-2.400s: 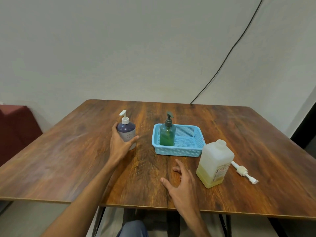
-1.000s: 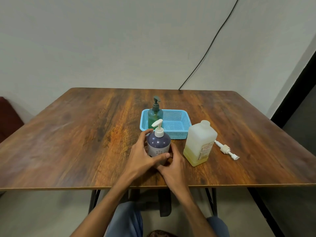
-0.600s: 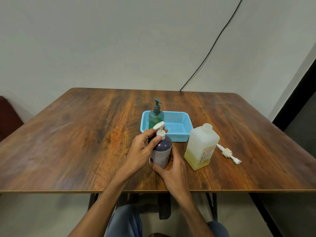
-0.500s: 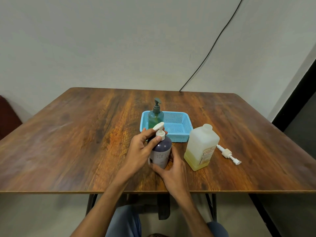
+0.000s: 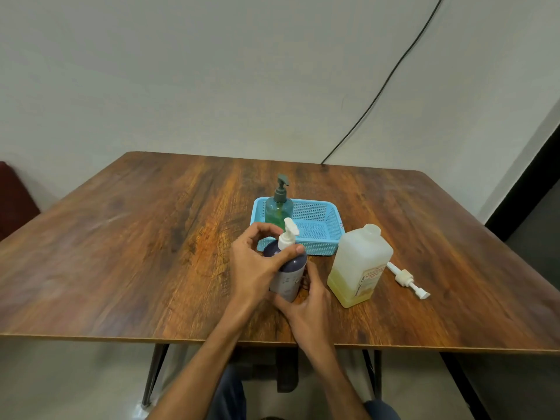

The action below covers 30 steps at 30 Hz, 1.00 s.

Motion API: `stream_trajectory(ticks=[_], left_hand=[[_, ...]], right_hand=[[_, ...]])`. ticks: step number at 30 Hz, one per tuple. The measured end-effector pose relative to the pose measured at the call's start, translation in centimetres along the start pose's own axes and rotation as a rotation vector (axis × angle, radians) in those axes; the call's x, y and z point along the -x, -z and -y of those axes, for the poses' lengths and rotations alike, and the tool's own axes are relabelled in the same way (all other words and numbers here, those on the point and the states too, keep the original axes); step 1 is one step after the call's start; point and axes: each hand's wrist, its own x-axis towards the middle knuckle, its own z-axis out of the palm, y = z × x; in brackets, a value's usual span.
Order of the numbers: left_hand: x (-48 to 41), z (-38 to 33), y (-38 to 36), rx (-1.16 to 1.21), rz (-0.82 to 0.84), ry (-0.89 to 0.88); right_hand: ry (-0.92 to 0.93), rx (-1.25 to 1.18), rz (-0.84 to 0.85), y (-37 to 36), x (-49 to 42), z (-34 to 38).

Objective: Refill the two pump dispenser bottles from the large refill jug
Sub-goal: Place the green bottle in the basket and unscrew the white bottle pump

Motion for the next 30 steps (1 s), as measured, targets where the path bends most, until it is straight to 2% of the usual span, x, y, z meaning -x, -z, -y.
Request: stream_trajectory(ticks=[4,6,10,14,16,19,21,30], left_hand=[[0.4,-0.3,0.1,-0.017,0.289,0.034],[0.6,-0.2,0.5,-0.015,0.345,0.007],[0.5,-0.2,0.7,0.047,0.216,0.0],[0.5,-0.5,0.2,0.01,0.067,-0.003],[0.4,-0.8,0.0,0.005,0.102,-0.006],[0.4,-0.8,0.3,-0.02,0.267,-0.005],[0.5,-0.5,0.8,-0.001,0.313,-0.007],[0.0,-0.6,0.7,0.034,0.171,-0.009]], right_hand=[[0.036,-0.001,0.016,0.1,-0.1,0.3],[0.044,-0.013,0.018,0.2,-0.1,0.3],[0.028,-0.019,0.007,0.0,0.1,0.0],[0.032,0.006,0.002,-0.4,0.3,0.4],[0.033,0.018,0.011,-0.3,0.3,0.6],[0.032,0.016,0.015,-0.2,0.3,0.7],[0.023,0.007,0.013,-0.2,0.2,0.6],[-0.032,0.037,0.003,-0.4,0.3,0.4]])
